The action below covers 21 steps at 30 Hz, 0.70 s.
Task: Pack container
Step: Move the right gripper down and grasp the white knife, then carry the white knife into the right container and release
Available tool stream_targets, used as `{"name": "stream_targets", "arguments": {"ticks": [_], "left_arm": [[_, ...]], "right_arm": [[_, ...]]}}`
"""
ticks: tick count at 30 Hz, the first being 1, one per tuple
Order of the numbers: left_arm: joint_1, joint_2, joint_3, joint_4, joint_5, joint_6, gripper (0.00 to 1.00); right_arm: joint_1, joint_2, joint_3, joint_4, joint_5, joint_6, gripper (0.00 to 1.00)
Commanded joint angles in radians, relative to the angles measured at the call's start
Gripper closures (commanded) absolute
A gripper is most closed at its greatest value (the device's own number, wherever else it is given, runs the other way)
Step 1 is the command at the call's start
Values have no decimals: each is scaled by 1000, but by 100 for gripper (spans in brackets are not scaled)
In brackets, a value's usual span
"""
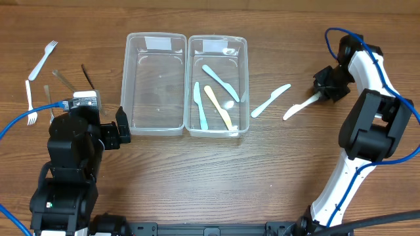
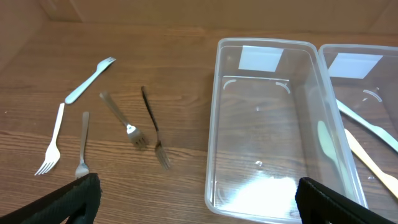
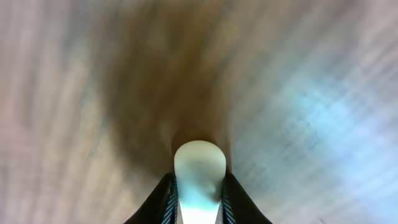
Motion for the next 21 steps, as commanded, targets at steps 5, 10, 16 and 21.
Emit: {"name": "stream_targets", "arguments": {"ticks": [5, 10, 16, 21], "left_arm": [[10, 0, 26, 4, 13, -21, 0], [10, 0, 26, 4, 13, -21, 0], [10, 0, 26, 4, 13, -21, 0], [10, 0, 26, 3, 13, -21, 0]], "right_arm": [[84, -80, 285, -130, 101, -93, 96], [227, -182, 467, -205, 47, -229, 96], [438, -220, 526, -276, 6, -269, 96], [579, -217, 482, -266, 6, -269, 96]]}}
